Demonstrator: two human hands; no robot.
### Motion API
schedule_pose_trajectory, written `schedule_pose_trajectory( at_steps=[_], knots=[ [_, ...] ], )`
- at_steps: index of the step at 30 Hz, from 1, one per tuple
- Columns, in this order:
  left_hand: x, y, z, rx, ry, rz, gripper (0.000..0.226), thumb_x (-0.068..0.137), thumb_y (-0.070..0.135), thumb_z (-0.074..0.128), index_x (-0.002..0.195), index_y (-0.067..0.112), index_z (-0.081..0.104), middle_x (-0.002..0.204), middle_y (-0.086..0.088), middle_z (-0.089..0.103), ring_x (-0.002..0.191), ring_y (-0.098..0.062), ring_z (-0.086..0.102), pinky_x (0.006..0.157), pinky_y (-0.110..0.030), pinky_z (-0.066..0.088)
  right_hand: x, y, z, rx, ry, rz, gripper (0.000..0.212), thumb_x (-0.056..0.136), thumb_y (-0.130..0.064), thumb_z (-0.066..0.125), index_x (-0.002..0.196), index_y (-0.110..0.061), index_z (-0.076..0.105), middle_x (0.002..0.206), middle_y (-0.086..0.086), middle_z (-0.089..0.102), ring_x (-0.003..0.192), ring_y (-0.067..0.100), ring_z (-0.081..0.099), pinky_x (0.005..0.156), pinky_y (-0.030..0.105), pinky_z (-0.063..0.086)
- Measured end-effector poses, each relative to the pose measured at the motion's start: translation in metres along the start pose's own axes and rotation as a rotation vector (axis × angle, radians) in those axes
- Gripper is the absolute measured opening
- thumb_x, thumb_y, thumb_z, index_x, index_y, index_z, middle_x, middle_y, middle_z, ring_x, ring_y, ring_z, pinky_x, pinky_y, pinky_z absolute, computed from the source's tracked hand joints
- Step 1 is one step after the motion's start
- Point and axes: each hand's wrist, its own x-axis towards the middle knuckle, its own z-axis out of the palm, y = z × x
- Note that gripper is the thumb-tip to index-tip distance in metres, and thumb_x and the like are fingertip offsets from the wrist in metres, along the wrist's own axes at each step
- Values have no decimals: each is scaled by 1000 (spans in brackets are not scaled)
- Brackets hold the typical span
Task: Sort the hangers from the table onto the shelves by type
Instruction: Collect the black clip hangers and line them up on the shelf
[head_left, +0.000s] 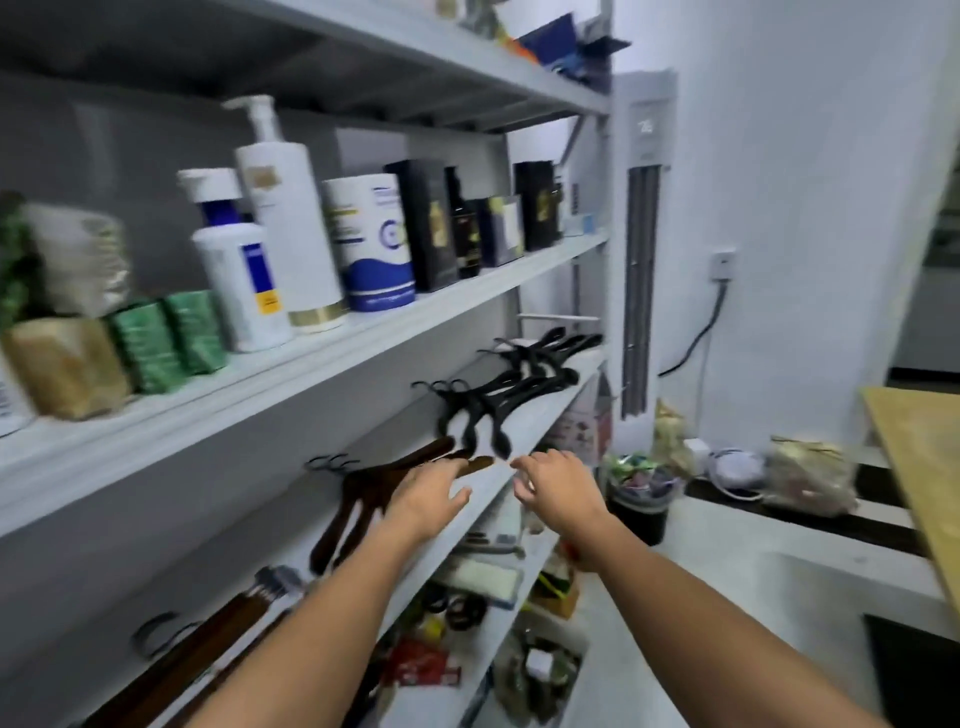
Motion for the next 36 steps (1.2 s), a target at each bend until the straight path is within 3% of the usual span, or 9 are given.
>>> schedule_pose_trajectory(
  at_steps=[8,14,36],
  knots=[
    [110,145,30,6,-71,224,50,97,41,42,142,18,38,141,-3,47,128,-22,44,106,-35,36,-37,164,-39,-117,44,252,39,95,-35,42,129,-20,54,122,5,62,113,25,54,96,33,37],
    [158,226,59,20,-78,381,48,97,38,43,141,20,38,138,-3,50,129,-20,43,106,-33,33,-76,247,-48,-172,50,409,43,93,-36,45,135,-26,48,128,2,60,120,23,51,100,35,37],
    [337,495,178,-36,-214,948,49,96,44,40,141,24,37,143,0,45,131,-20,40,107,-33,29,-168,472,-64,-263,-75,1094,56,99,-37,37,151,-25,19,153,1,33,140,19,31,115,38,21]
  ],
)
